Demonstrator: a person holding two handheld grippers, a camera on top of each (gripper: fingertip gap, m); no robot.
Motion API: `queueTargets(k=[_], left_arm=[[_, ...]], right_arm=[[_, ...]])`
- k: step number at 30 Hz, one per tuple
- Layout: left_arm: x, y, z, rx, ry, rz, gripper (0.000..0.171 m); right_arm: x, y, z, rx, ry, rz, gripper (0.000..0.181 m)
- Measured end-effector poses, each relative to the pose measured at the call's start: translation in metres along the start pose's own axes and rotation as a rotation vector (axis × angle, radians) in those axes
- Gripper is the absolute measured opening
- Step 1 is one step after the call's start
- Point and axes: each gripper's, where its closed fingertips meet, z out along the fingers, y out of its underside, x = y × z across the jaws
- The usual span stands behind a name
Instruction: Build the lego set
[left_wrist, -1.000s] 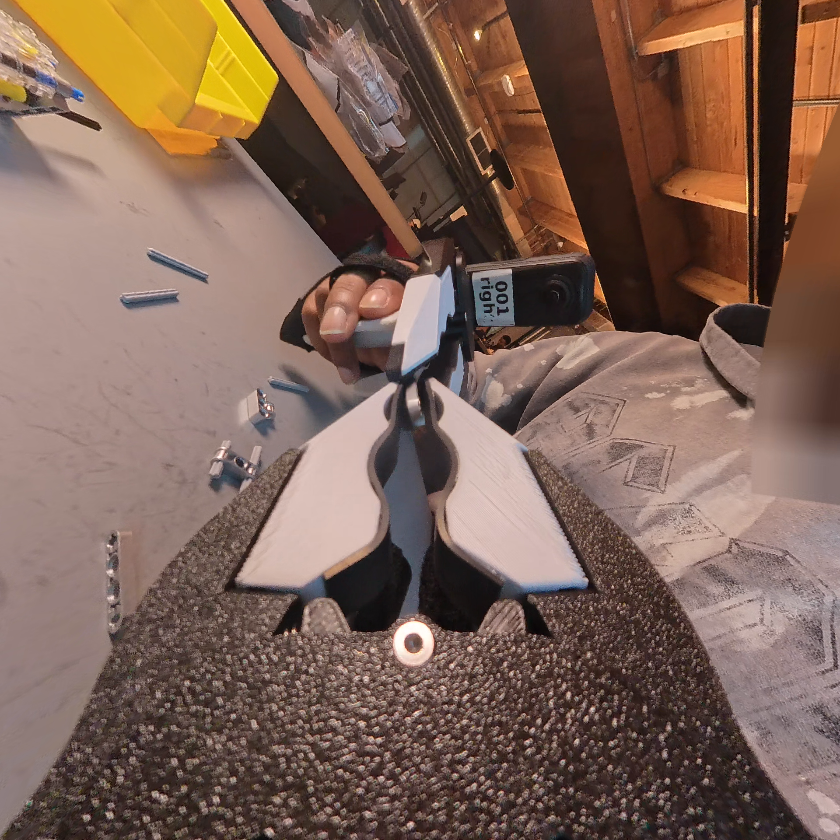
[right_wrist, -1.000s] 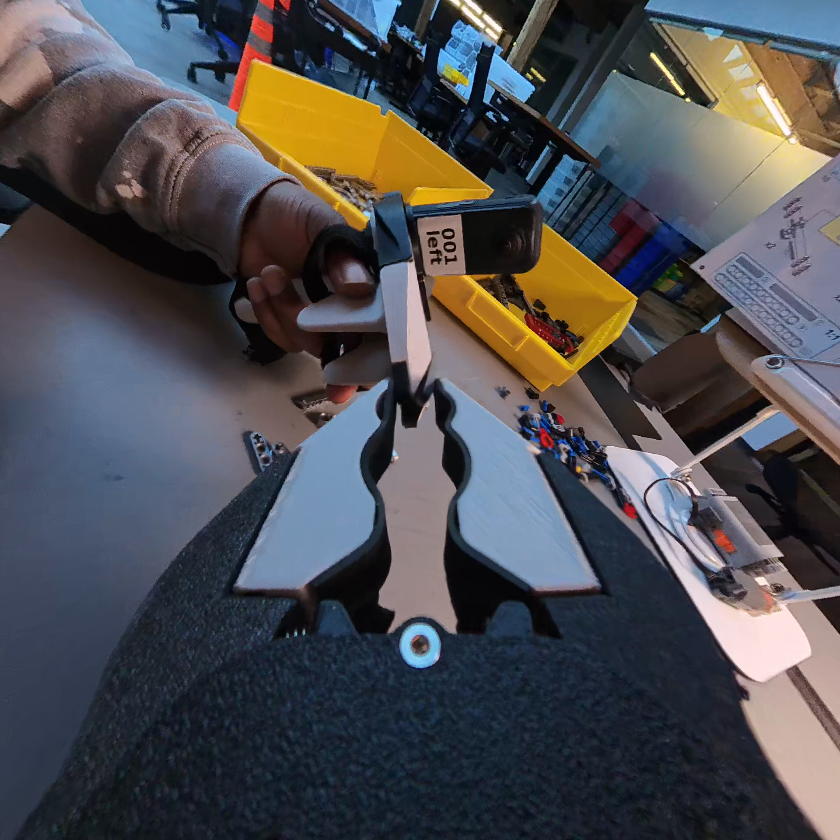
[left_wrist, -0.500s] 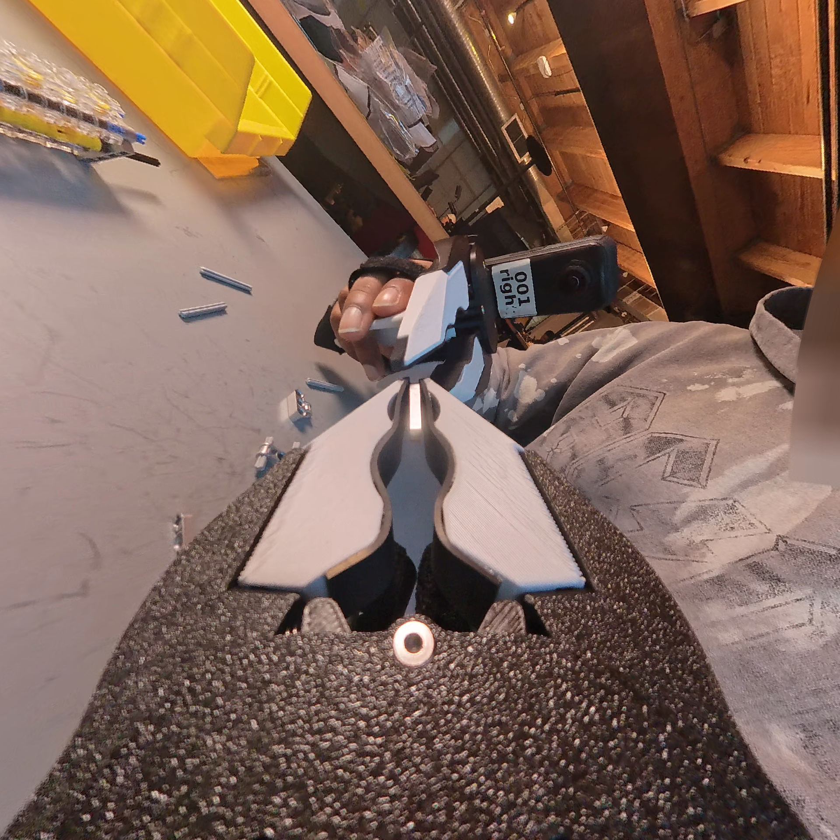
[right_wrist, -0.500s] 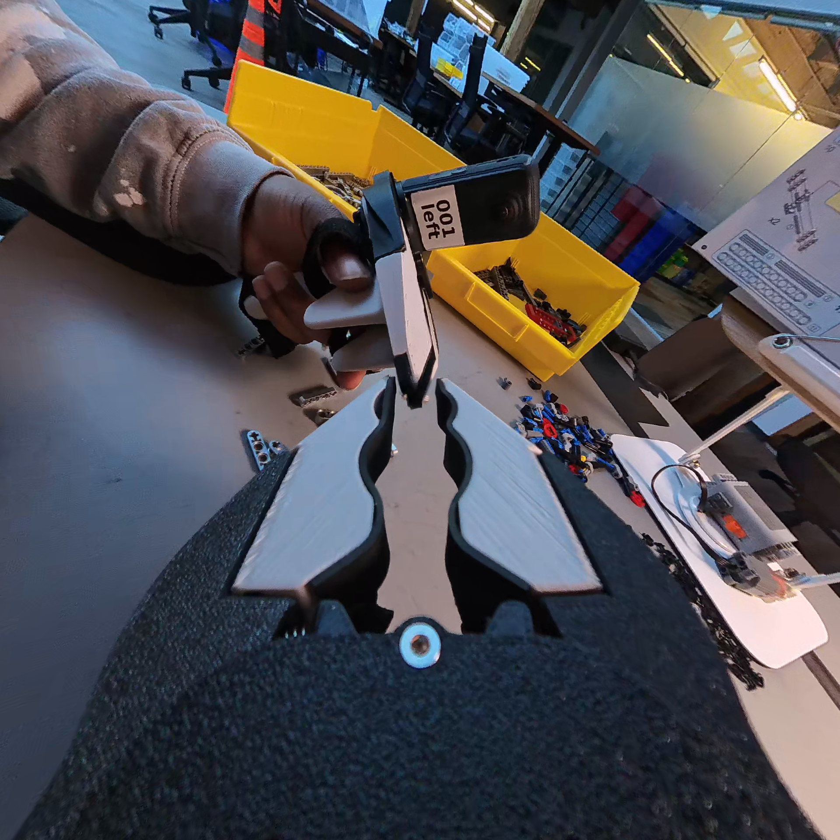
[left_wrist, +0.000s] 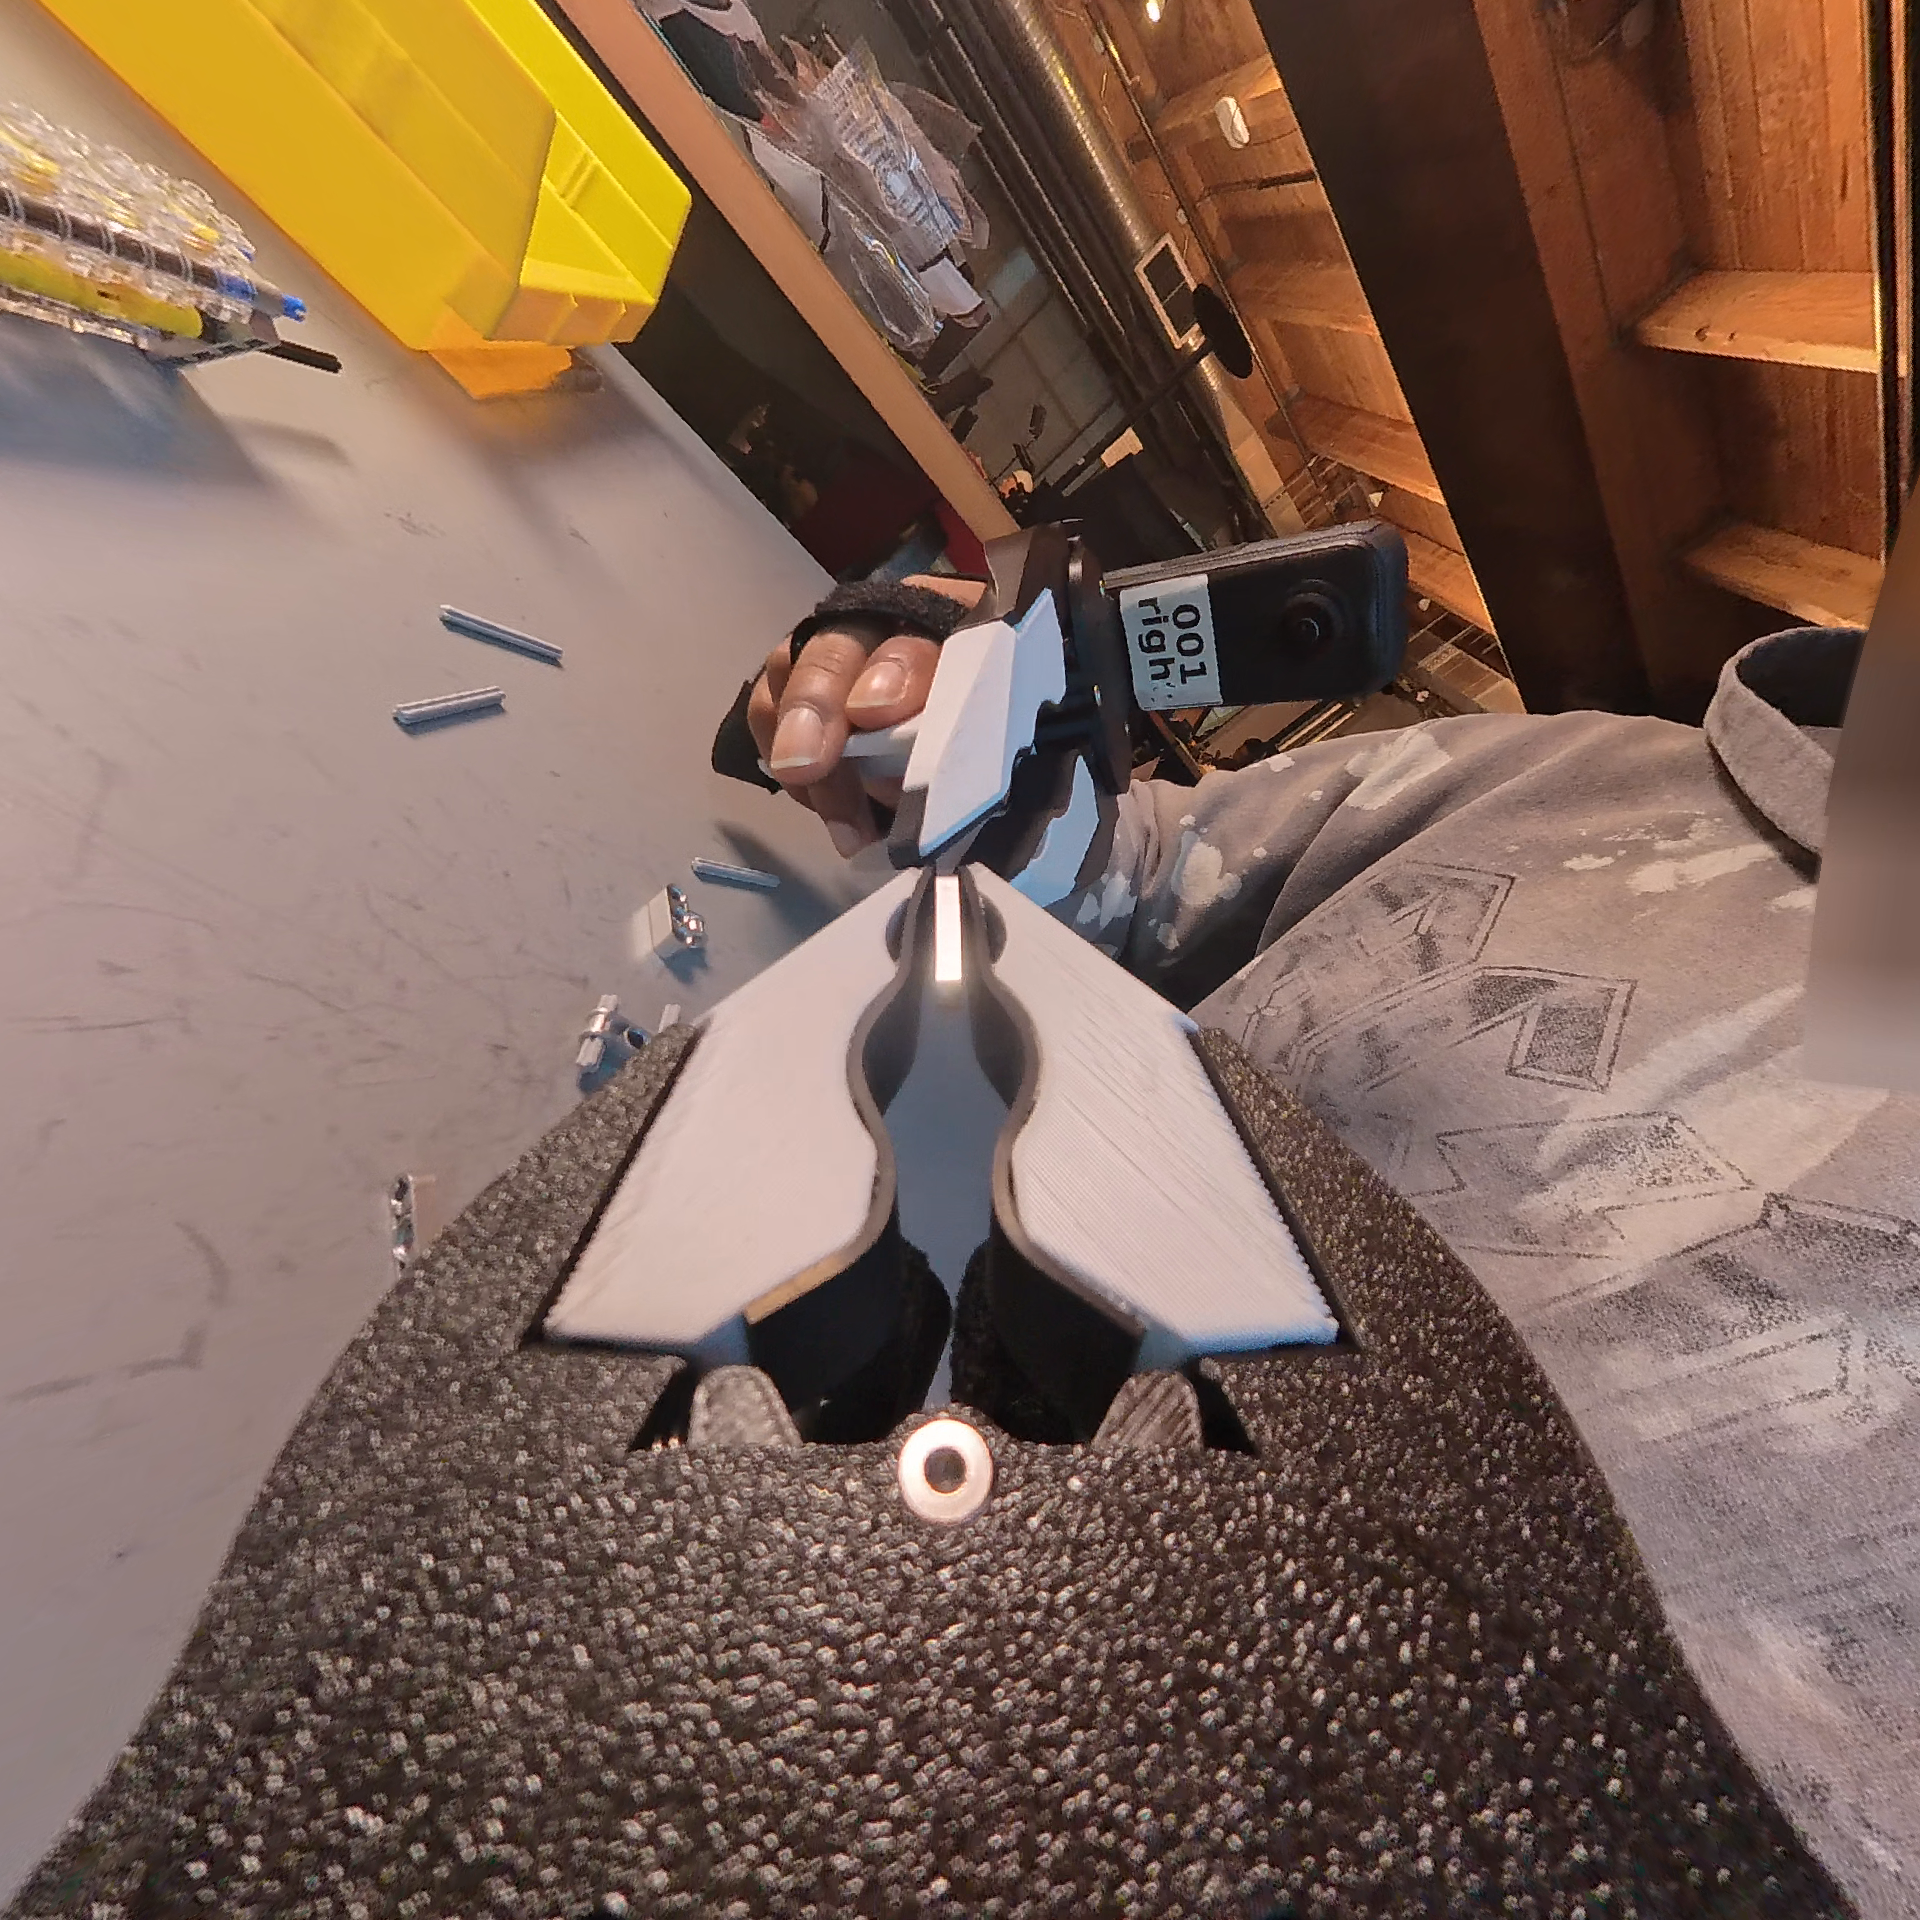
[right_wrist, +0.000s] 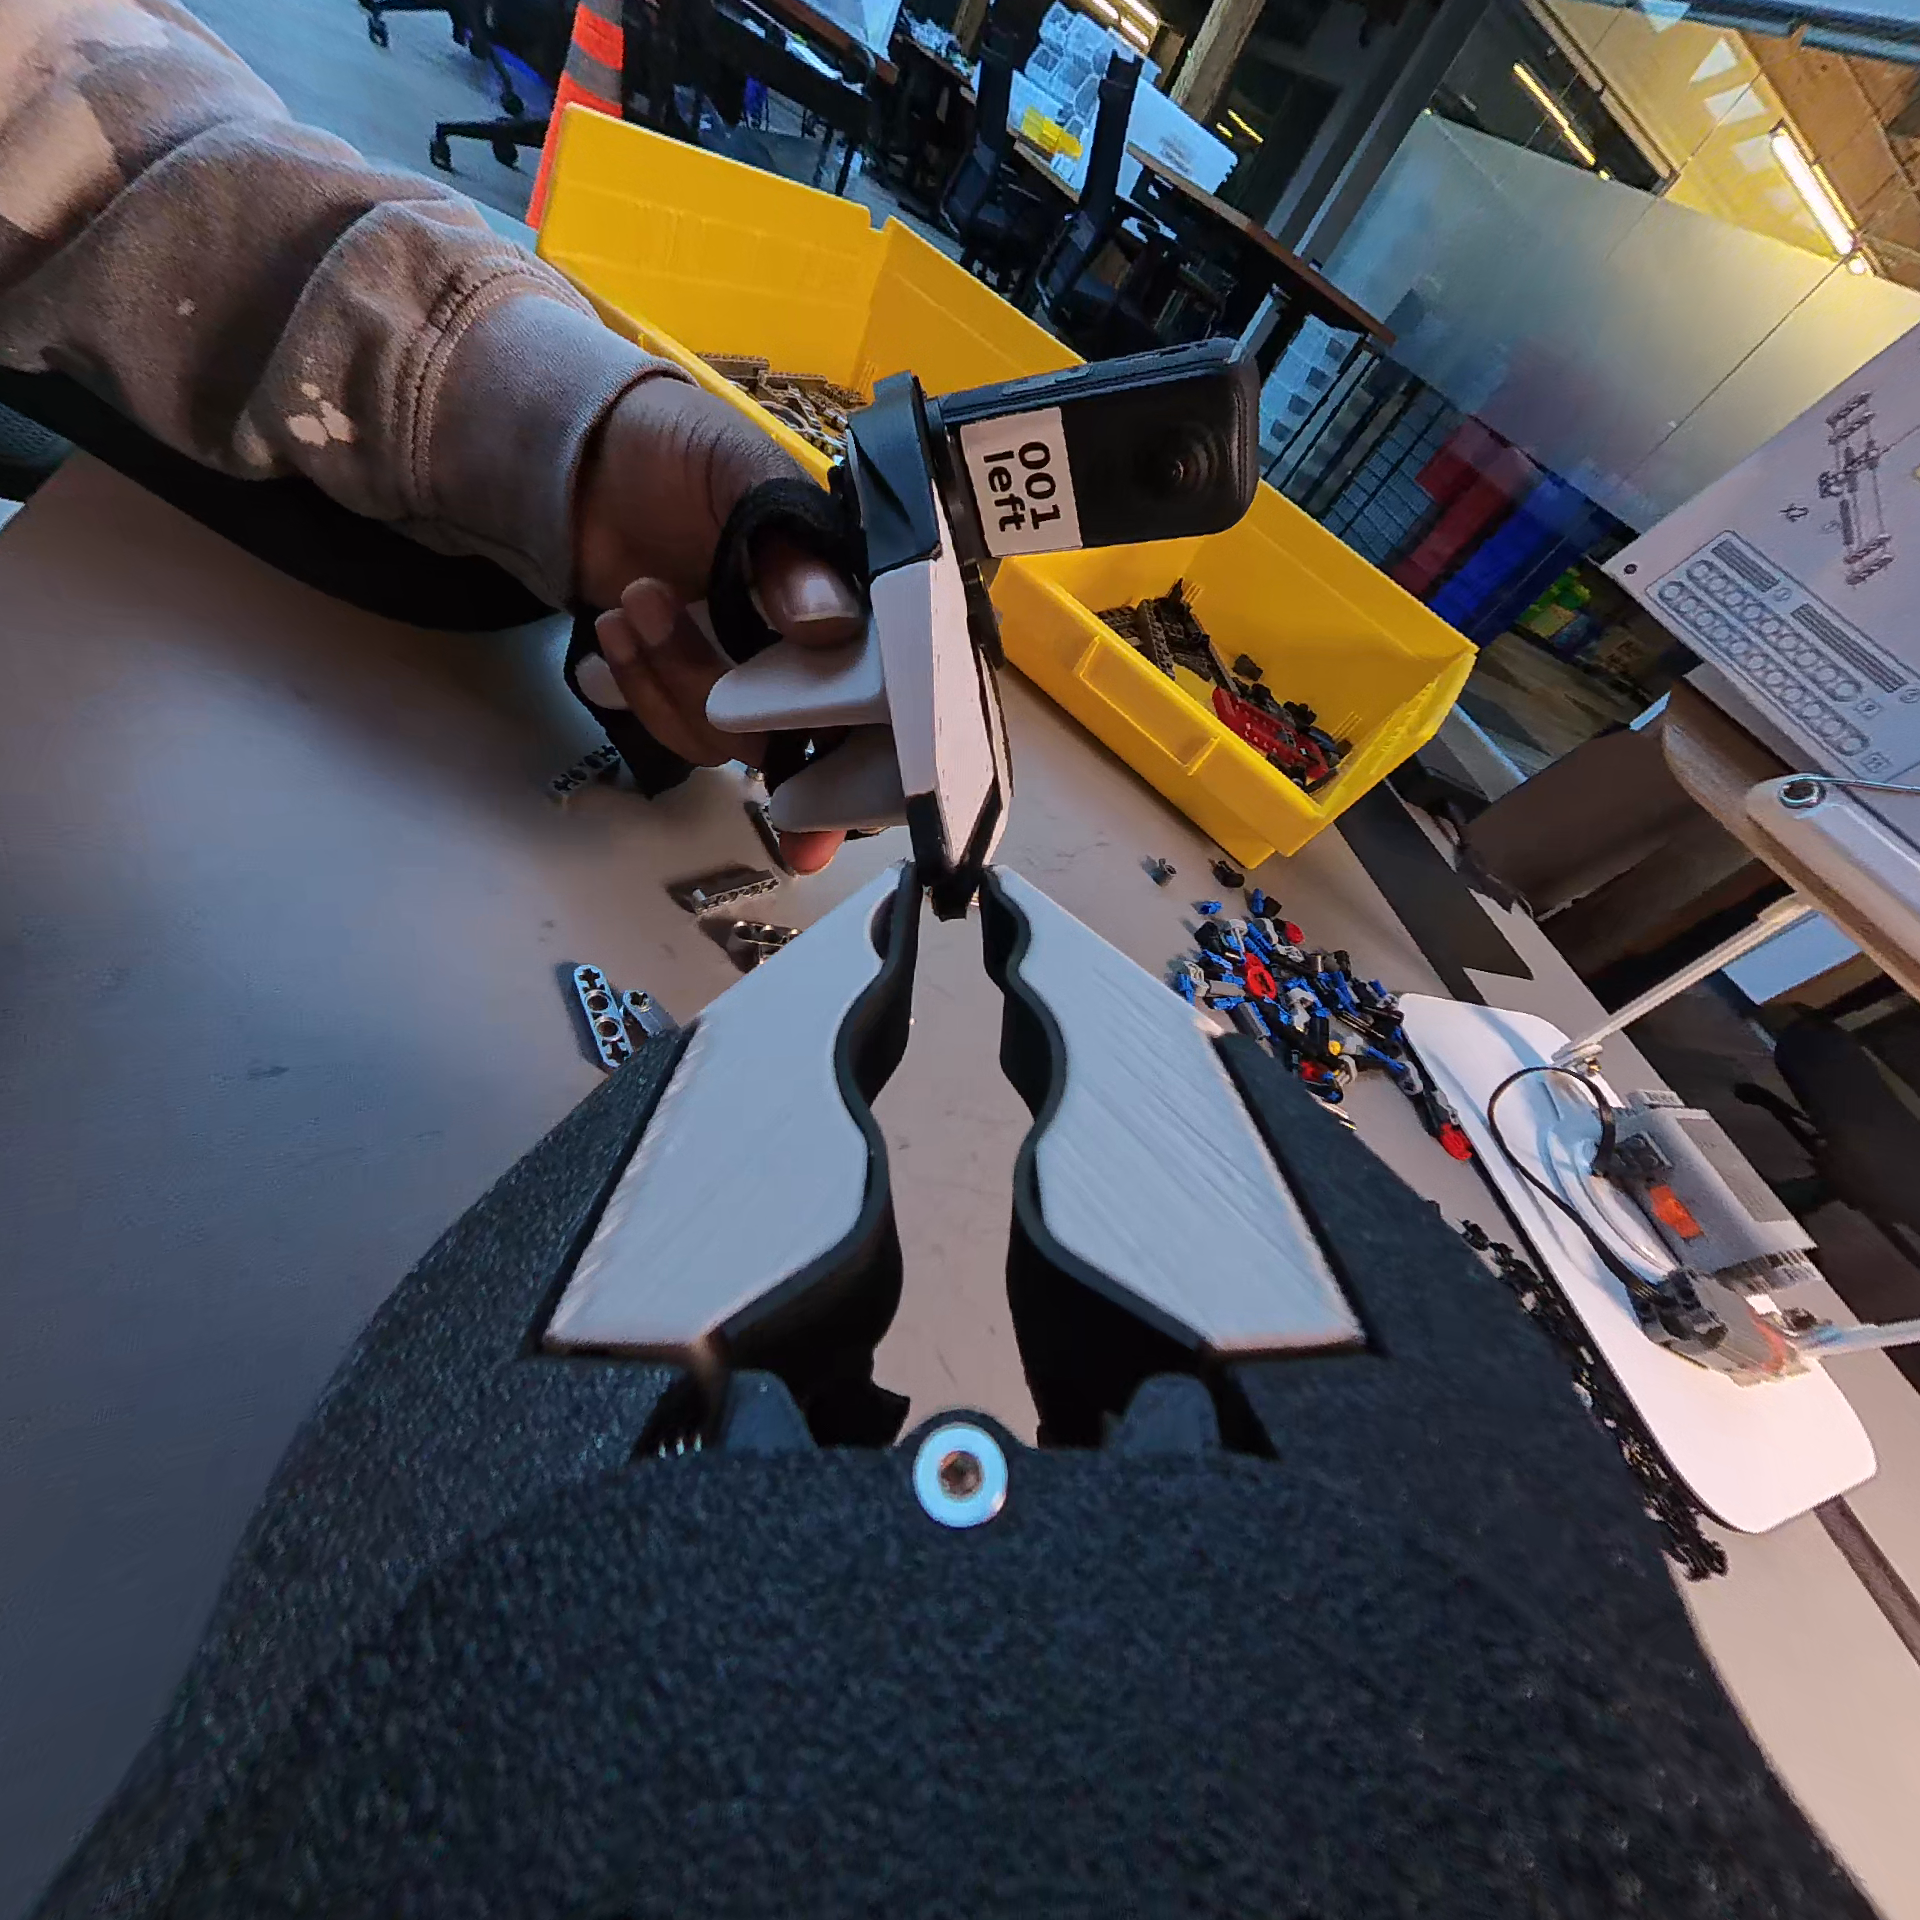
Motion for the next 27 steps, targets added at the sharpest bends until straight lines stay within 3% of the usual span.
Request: queueTargets(k=[5, 11, 14, 16, 18, 27], left_arm=[[-0.003, -0.001, -0.005, -0.014, -0.036, 0.043, 0.002], [-0.018, 0.006, -0.010, -0.116, -0.207, 0.239, 0.002], [-0.050, 0.008, -0.028, -0.227, -0.478, 0.414, 0.002], [-0.078, 0.011, -0.054, -0.361, -0.706, 0.550, 0.002], [-0.092, 0.014, -0.072, -0.446, -0.809, 0.607, 0.002], [-0.102, 0.020, -0.083, -0.464, -0.802, 0.542, 0.002]], right_arm=[[0.002, 0.004, -0.003, -0.014, -0.006, 0.007, 0.003], [0.001, 0.007, -0.003, -0.022, -0.041, 0.051, 0.000], [0.003, 0.019, -0.002, -0.081, -0.034, 0.033, 0.000], [0.007, 0.030, -0.005, -0.138, -0.036, 0.034, 0.011], [0.011, 0.042, -0.010, -0.194, -0.057, 0.064, 0.020], [0.039, 0.073, -0.045, -0.286, -0.059, 0.222, 0.023]])
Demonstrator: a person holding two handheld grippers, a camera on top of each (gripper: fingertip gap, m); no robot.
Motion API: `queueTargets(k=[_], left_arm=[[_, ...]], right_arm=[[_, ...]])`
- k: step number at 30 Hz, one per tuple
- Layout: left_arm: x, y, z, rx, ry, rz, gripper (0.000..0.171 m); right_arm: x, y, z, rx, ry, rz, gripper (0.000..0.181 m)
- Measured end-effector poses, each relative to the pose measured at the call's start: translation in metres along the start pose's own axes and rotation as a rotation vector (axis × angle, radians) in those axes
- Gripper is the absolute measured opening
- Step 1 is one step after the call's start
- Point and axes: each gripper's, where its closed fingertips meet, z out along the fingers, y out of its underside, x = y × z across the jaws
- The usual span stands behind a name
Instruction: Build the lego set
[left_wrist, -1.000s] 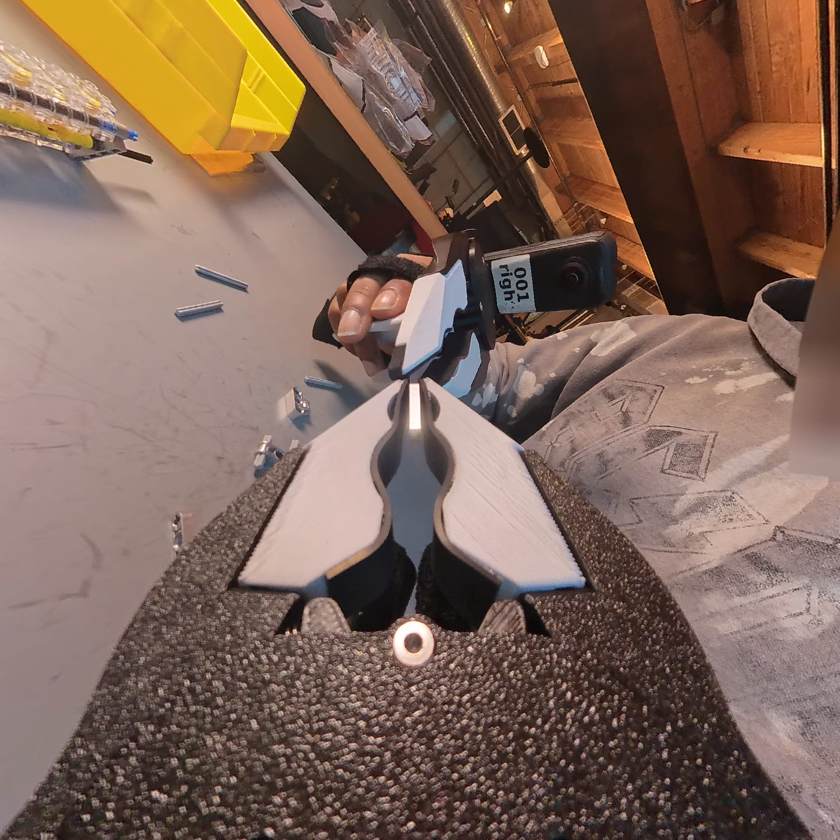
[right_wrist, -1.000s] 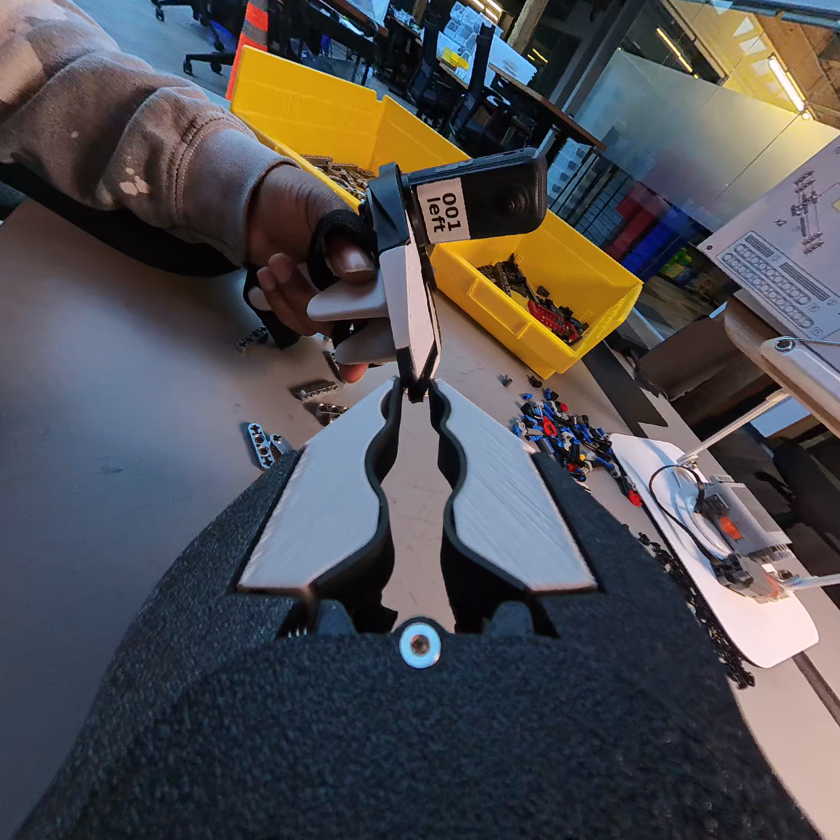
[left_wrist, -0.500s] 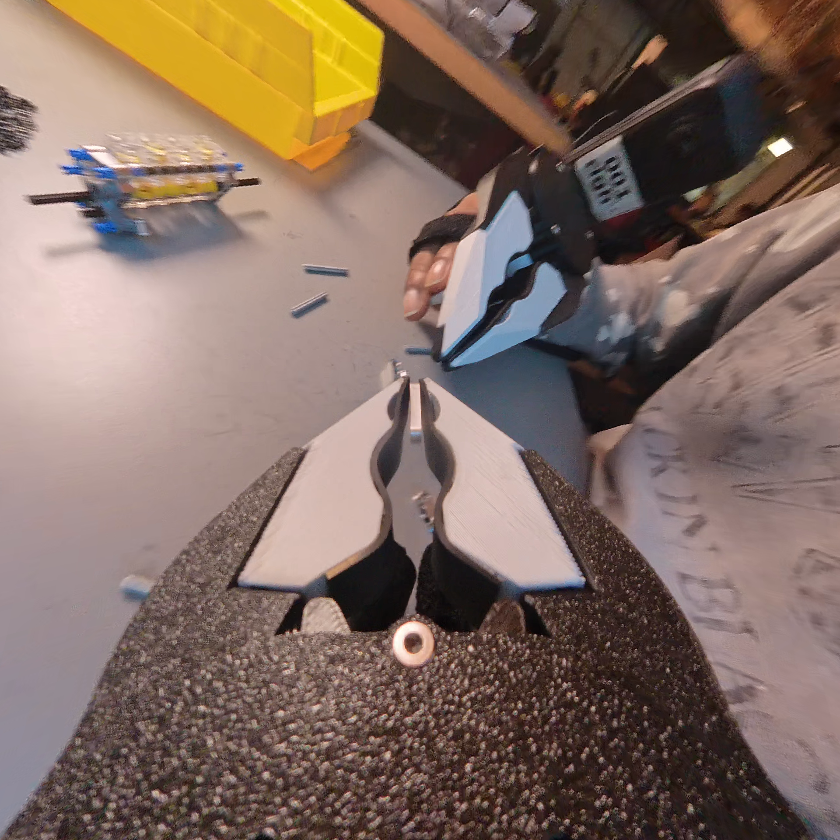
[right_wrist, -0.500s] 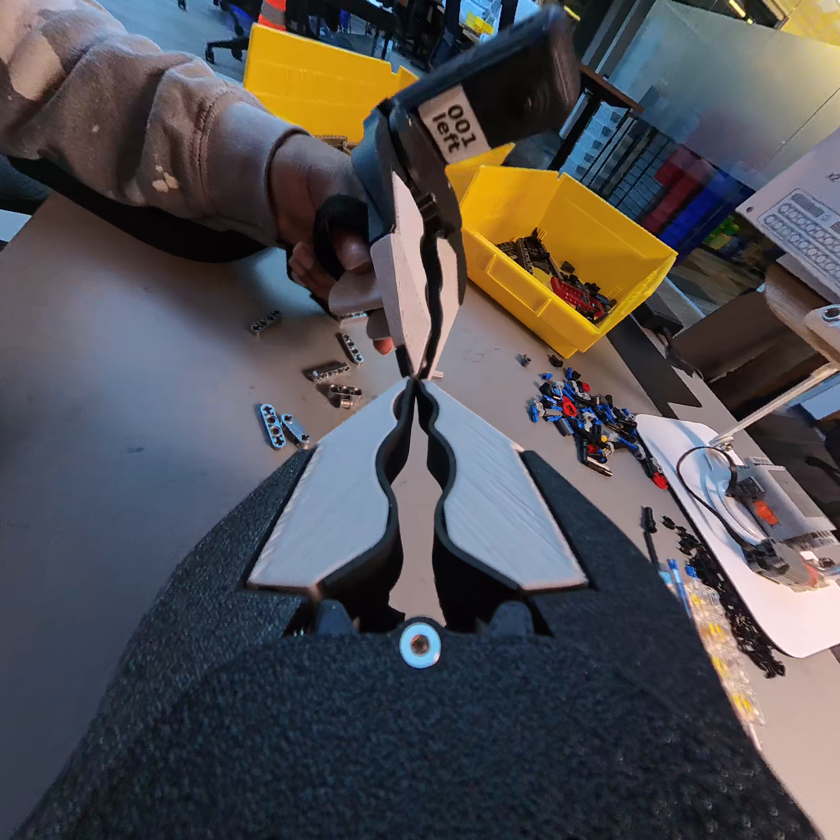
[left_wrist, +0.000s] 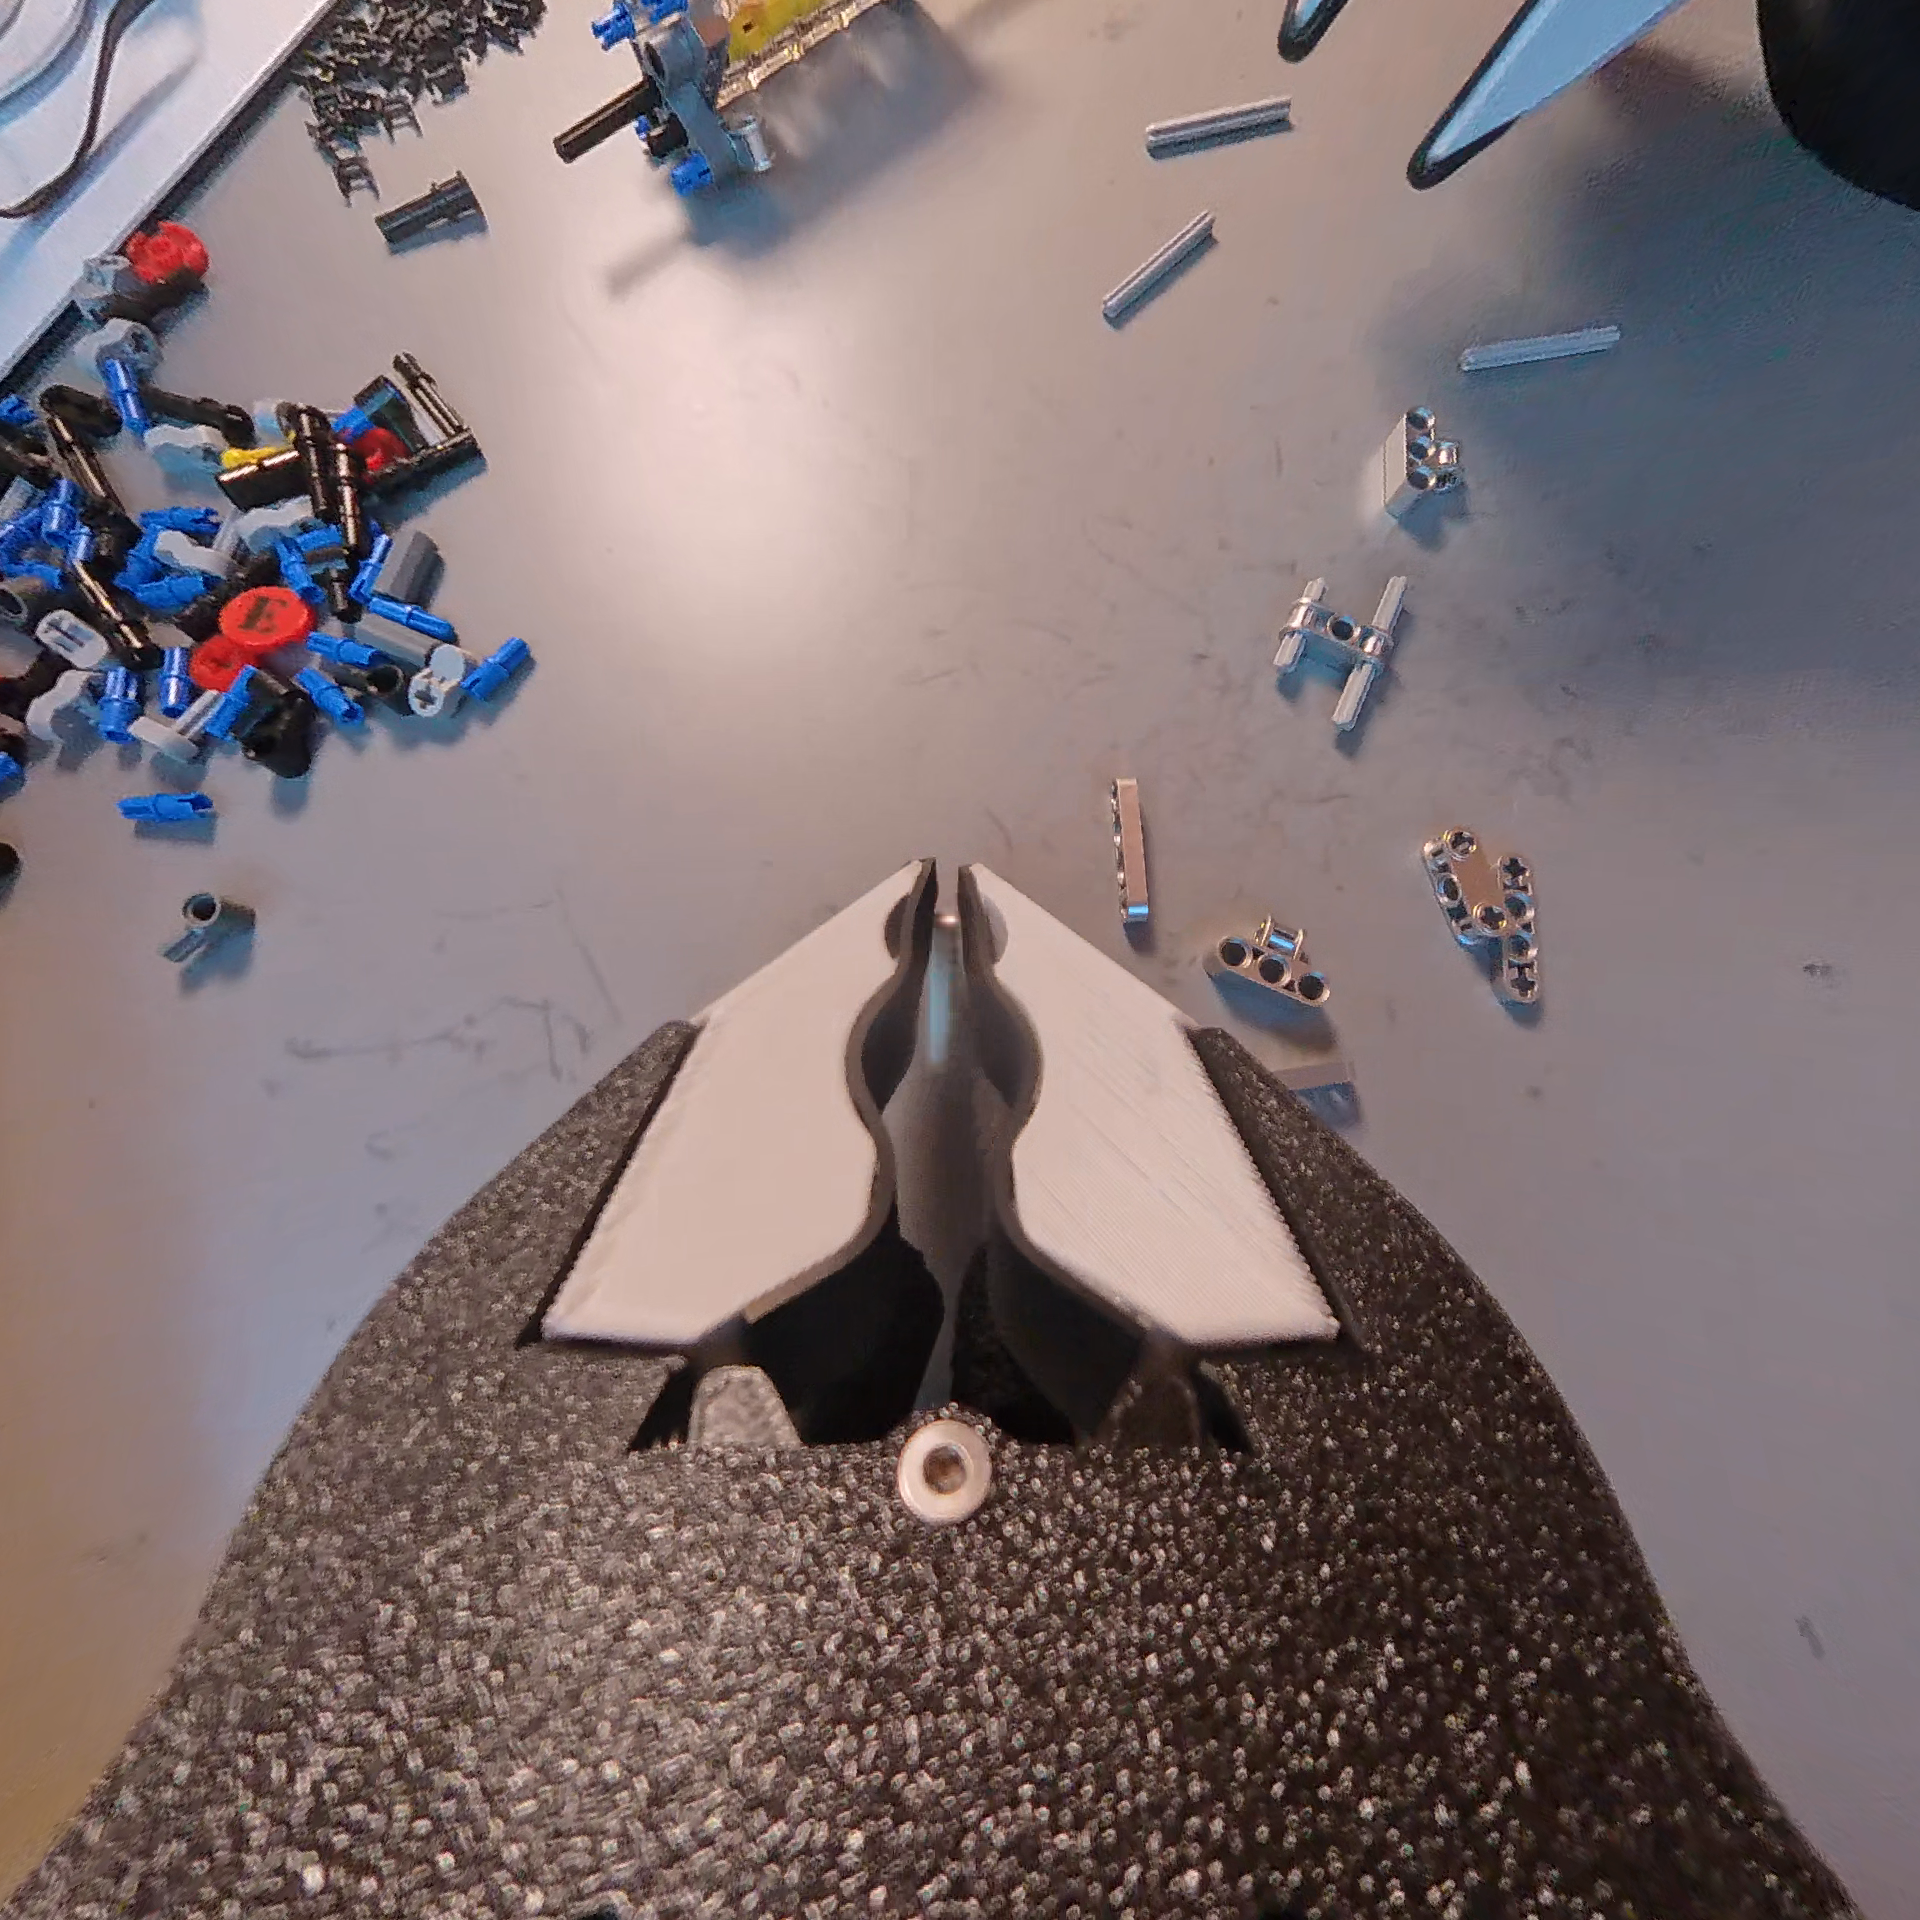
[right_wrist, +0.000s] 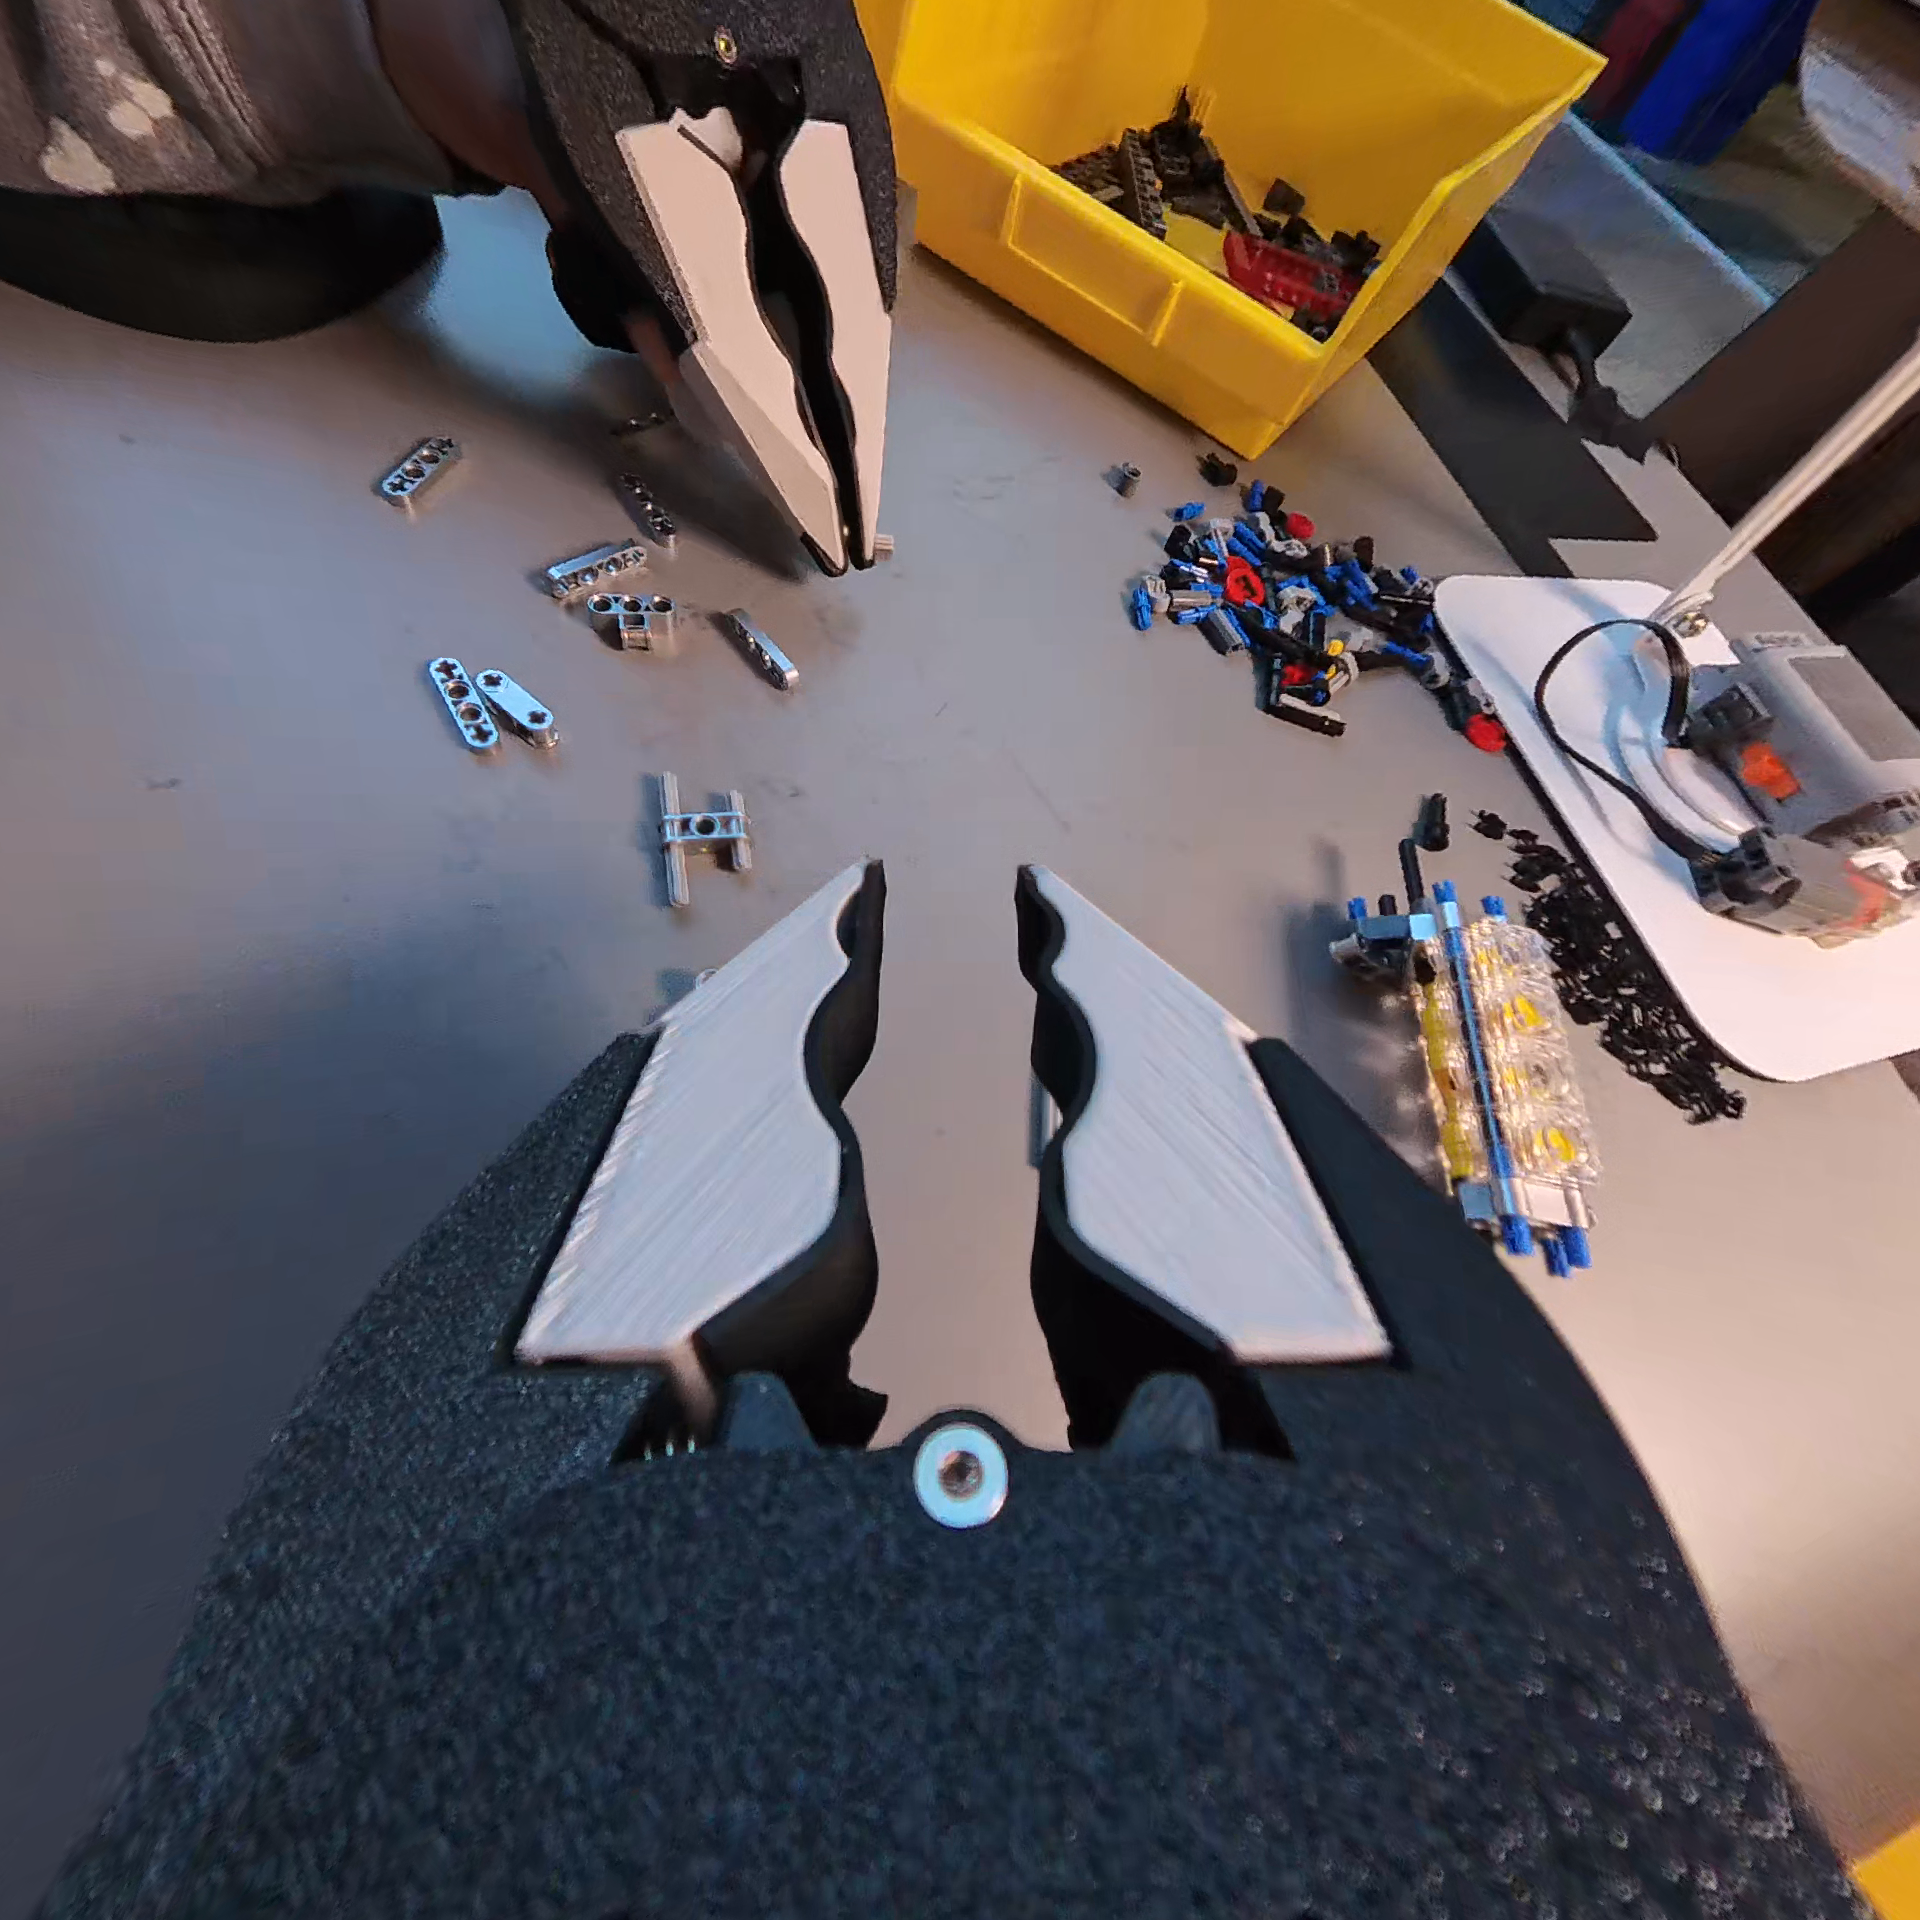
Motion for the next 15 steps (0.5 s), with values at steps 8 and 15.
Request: queueTargets(k=[8, 15], left_arm=[[0.003, -0.027, -0.013, 0.185, 0.073, -0.084, 0.033], [0.002, -0.055, -0.031, 0.381, 0.079, -0.110, 0.047]], right_arm=[[-0.001, 0.014, -0.001, -0.067, -0.029, 0.023, 0.027], [-0.007, 0.031, -0.010, -0.140, -0.102, 0.072, 0.035]])
